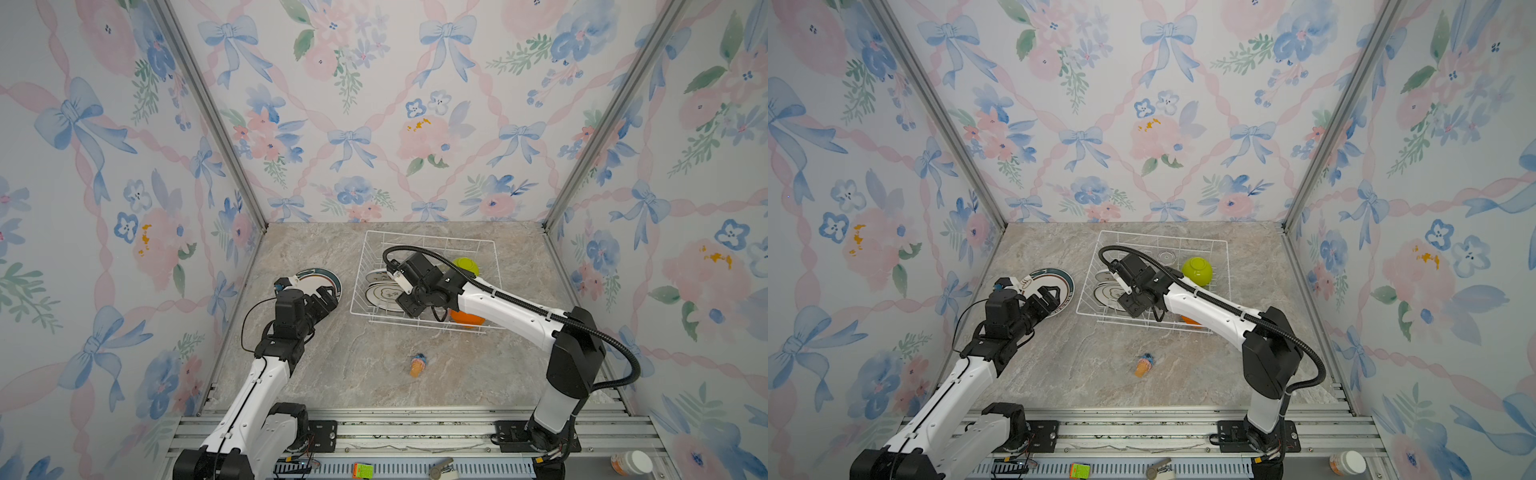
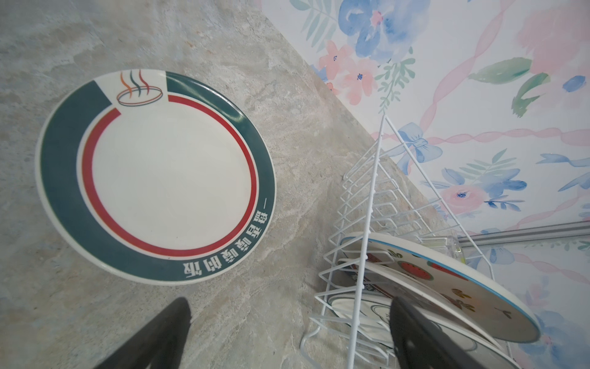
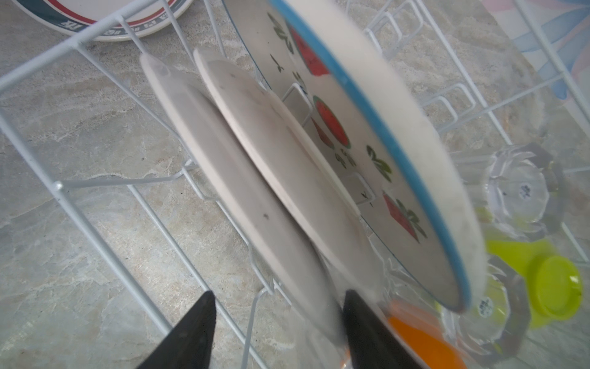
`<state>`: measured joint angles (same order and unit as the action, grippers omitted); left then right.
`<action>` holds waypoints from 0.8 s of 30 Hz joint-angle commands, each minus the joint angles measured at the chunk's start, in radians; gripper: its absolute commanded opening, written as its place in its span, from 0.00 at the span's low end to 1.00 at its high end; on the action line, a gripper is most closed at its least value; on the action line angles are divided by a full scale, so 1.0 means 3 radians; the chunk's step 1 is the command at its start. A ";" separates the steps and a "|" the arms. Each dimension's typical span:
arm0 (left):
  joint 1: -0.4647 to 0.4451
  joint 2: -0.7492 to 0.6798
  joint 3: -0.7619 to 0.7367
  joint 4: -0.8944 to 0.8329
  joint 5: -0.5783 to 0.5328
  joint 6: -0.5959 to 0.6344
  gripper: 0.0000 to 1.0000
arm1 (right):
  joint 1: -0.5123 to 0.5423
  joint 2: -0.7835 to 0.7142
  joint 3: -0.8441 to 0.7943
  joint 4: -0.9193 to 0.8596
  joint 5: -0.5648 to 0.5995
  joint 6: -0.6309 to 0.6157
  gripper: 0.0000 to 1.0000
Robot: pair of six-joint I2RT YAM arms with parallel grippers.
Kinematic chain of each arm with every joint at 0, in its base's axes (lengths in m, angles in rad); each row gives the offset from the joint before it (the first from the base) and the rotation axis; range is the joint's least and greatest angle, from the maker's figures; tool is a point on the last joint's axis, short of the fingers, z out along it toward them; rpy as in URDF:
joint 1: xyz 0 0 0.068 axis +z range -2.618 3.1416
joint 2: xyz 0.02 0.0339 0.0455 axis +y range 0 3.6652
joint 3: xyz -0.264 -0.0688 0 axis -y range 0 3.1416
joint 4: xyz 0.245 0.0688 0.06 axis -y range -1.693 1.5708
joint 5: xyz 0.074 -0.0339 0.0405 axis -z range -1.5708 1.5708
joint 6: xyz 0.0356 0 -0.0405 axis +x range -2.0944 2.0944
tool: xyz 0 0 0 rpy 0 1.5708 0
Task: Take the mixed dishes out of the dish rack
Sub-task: 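Grasp the next white plate in the rack with the right gripper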
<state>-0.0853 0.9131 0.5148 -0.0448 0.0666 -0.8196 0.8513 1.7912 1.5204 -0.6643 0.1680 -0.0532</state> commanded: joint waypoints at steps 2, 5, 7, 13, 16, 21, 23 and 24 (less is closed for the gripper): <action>-0.0043 -0.0022 0.0116 -0.0083 0.0064 0.0092 0.98 | -0.0037 0.0063 0.0094 0.0058 -0.0223 -0.0119 0.61; -0.0063 -0.0008 0.0146 -0.0087 0.0069 0.0103 0.98 | -0.0036 0.0068 0.0087 0.0093 -0.0291 -0.0126 0.55; -0.0078 -0.0009 0.0178 -0.0106 0.0070 0.0124 0.98 | -0.0035 0.0070 0.0065 0.0138 -0.0296 -0.0124 0.54; -0.0115 -0.0046 0.0214 -0.0144 0.0057 0.0152 0.98 | -0.0013 0.0132 0.0065 0.0205 -0.0090 -0.0199 0.48; -0.0129 -0.0065 0.0209 -0.0148 0.0044 0.0155 0.98 | 0.0004 0.0167 0.0061 0.0210 -0.0002 -0.0249 0.46; -0.0164 -0.0068 0.0207 -0.0147 -0.0021 0.0154 0.98 | 0.0054 0.0226 0.0058 0.0229 0.0226 -0.0318 0.37; -0.0187 -0.0055 0.0216 -0.0148 -0.0046 0.0153 0.98 | 0.0074 0.0229 0.0040 0.0247 0.0303 -0.0338 0.34; -0.0200 -0.0050 0.0214 -0.0148 -0.0058 0.0155 0.98 | 0.0085 0.0219 0.0020 0.0263 0.0341 -0.0357 0.33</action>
<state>-0.1349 0.9039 0.5537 -0.0772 0.0669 -0.7933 0.8639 1.8484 1.5223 -0.6006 0.2111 -0.1394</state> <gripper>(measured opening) 0.979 0.332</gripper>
